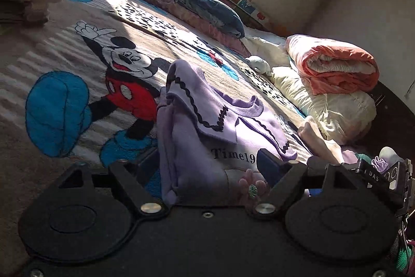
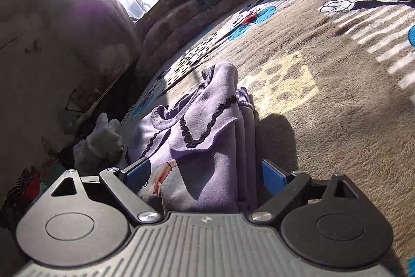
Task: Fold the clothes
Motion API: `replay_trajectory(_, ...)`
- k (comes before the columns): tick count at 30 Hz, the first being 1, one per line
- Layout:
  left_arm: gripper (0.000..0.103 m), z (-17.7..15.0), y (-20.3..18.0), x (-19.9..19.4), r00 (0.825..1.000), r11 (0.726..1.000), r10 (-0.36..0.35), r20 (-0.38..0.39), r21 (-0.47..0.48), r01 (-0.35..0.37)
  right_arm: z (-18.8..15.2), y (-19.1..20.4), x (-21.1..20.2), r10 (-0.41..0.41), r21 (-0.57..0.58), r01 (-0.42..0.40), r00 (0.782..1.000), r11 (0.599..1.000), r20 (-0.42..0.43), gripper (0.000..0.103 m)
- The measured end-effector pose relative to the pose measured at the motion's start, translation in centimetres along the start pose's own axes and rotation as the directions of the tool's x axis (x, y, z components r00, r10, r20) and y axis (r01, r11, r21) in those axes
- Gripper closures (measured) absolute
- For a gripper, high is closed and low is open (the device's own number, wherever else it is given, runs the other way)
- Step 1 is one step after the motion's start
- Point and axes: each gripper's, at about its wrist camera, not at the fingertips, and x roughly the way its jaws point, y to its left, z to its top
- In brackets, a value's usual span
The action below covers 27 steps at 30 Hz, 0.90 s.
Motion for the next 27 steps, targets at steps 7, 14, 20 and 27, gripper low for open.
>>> replay_trajectory(7, 0.02, 0.4, 1.9, 2.5, 0.997, 0.977, -0.06, -0.049, -0.21, 0.049, 0.2, -1.5, 3.0, 0.022, 0.038, -0.022, 1.0, 0.999, -0.015, 0.012)
replay_trajectory(14, 0.022, 0.7, 0.9, 4.7, 0.998, 0.979, -0.048, -0.051, -0.199, 0.037, 0.3, -1.0, 4.7, 0.035, -0.01, -0.035, 0.999, 0.999, -0.004, 0.01)
replay_trajectory(20, 0.034, 0.4, 0.4, 5.3, 0.997, 0.973, -0.06, -0.057, -0.225, 0.046, -0.5, -1.0, 4.8, 0.07, 0.04, -0.071, 0.997, 0.997, 0.032, 0.036)
replay_trajectory(27, 0.05, 0.7, 1.2, 4.0, 0.993, 0.946, -0.118, -0.015, -0.305, 0.108, -0.1, 0.0, 4.0, 0.151, 0.112, -0.159, 0.985, 0.981, 0.079, 0.048)
